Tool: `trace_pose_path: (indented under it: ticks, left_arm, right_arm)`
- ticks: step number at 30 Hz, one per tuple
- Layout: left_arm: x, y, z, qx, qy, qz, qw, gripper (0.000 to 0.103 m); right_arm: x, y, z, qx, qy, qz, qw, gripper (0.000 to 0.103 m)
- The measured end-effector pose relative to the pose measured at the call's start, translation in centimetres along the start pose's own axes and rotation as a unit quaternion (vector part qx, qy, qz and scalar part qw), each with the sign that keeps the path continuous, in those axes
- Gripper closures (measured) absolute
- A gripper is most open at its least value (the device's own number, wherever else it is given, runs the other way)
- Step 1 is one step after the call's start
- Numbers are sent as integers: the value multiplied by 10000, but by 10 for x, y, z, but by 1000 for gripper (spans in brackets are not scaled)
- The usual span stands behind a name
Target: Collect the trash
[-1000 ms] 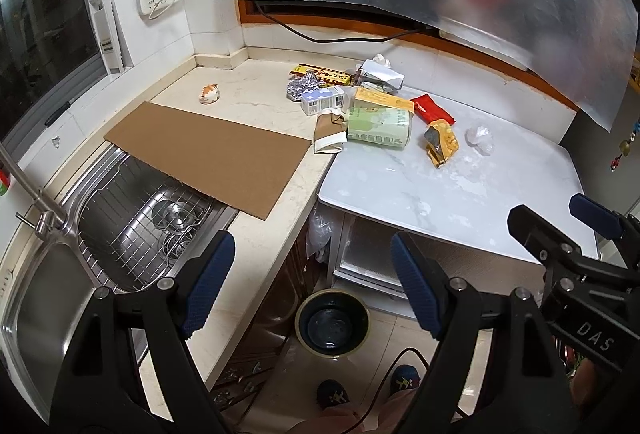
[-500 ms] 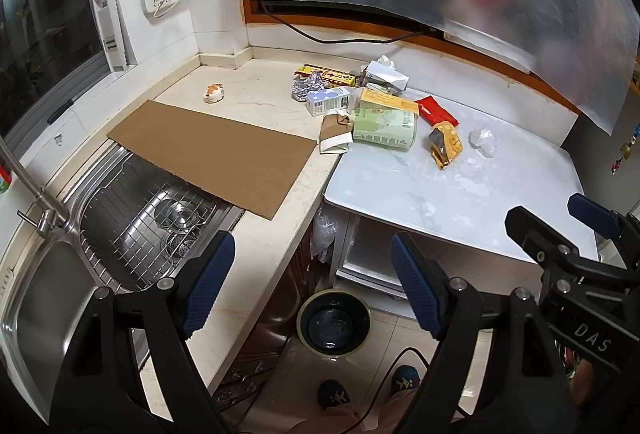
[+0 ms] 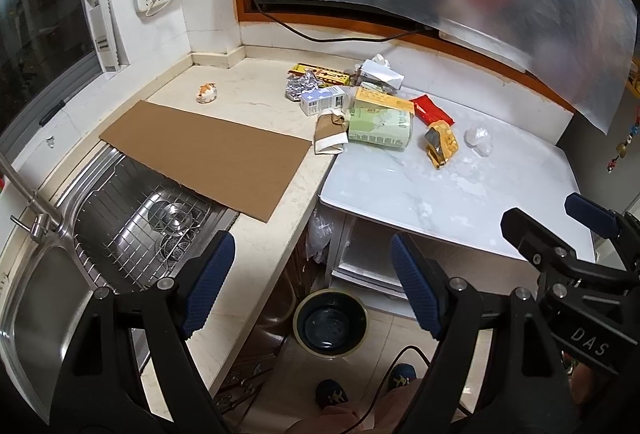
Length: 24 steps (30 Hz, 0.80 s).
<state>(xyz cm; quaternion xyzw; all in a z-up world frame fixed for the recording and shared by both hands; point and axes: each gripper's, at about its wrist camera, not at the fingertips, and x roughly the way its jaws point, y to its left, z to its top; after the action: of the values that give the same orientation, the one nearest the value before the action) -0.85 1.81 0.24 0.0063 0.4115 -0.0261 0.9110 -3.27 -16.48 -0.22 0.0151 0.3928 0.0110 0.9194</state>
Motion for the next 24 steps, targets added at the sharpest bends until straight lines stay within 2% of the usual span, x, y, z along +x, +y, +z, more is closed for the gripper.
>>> trace_pose_path:
  ticks: [13, 24]
  left_arm:
    - [19, -20, 2, 111, 119, -125, 9998, 25]
    - [55, -52, 31, 94, 285, 1, 9996, 25]
  right_arm:
    - [11, -21, 4, 283, 200, -104, 9993, 13]
    - [56, -66, 37, 480, 411, 46, 9980, 13]
